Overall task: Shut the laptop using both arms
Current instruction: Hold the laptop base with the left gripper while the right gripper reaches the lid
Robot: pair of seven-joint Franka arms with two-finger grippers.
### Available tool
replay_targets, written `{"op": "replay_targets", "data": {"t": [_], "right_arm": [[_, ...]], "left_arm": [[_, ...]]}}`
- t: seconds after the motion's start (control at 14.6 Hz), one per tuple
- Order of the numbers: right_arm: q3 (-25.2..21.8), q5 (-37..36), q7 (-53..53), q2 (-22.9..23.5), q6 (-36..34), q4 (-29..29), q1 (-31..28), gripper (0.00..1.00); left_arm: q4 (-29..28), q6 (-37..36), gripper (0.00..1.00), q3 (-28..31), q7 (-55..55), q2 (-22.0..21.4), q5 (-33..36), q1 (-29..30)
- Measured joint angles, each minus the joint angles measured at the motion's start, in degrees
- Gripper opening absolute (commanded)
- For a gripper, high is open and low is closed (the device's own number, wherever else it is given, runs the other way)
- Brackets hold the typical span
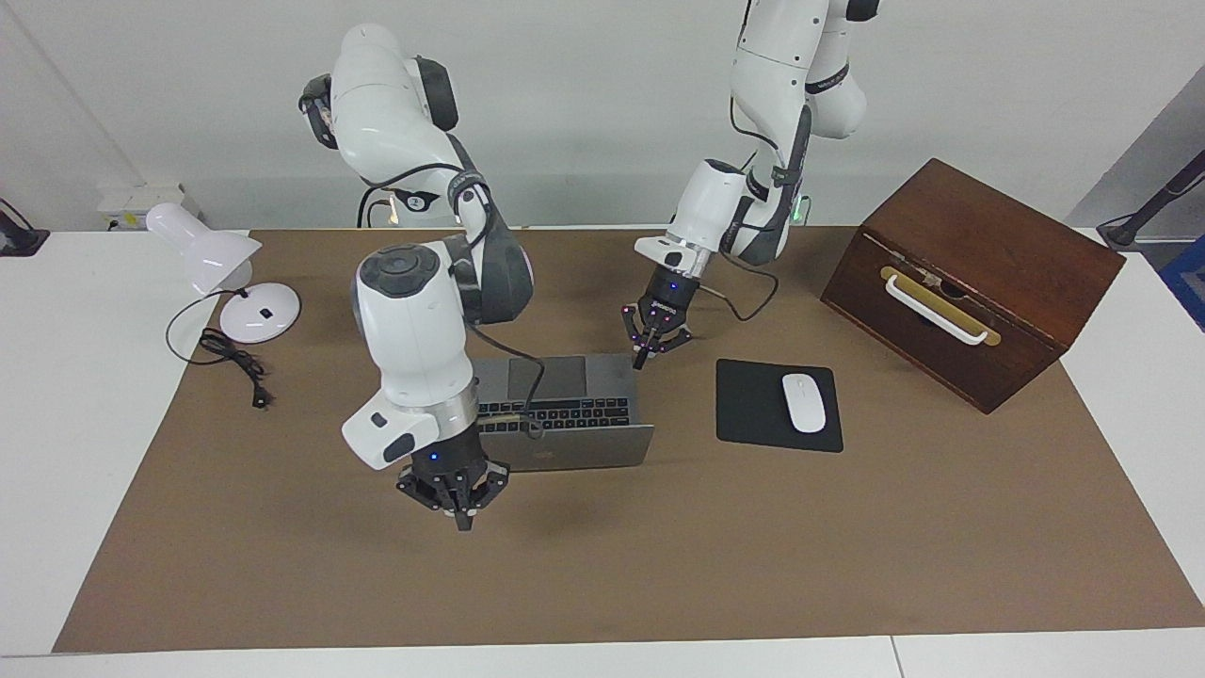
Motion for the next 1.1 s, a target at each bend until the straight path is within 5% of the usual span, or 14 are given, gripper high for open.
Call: {"op": "replay_targets", "data": {"t": [1.1], "right_arm": [[1.1, 0.0, 6.0, -0.5, -4.3, 0.1, 5.8, 0.00]], "left_arm": [[1.8, 0.0, 0.00, 0.4, 1.6, 4.8, 4.3, -0.2]]}}
